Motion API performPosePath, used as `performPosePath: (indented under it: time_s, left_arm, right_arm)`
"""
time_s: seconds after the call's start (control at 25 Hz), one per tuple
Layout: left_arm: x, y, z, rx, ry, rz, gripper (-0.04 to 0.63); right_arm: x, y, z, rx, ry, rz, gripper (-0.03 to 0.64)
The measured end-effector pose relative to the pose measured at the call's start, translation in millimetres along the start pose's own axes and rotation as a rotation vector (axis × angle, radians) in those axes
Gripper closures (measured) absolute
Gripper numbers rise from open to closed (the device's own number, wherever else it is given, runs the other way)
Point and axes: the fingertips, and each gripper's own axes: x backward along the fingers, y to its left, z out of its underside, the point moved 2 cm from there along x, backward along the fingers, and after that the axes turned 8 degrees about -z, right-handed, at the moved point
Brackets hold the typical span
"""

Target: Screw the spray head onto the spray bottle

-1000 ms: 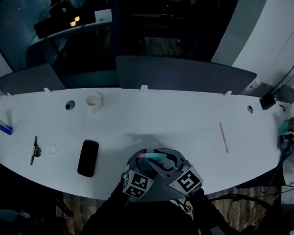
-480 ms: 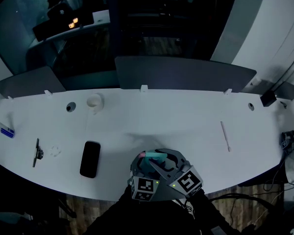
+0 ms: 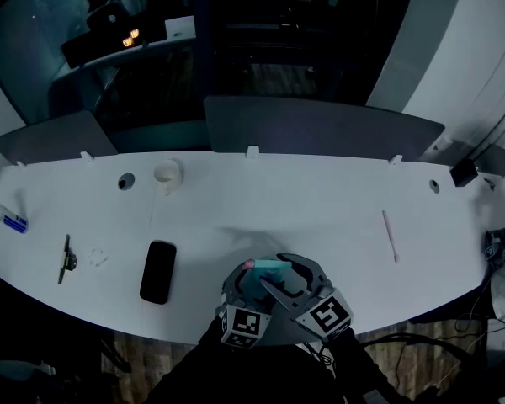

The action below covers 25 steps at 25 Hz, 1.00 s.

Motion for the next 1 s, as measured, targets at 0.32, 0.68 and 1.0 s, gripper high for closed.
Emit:
performPosePath:
  time_s: [0.32,0.68,1.0]
  left_arm:
    - [24,20,8,-0.034,-0.005,-0.019,0.196]
    - [51,28,5,-0.055,-0.052,-0.033,0.196]
    - [88,78,-27,0.018,-0.120,-0.335,0.591]
  right_arm:
    - [22,-4,8,-0.027,0.012,0.051,0.413]
    - [29,6,13,-0.039,0.013,0.059,0.413]
    - [36,9,10,0.007,0.031,0.196,0.612]
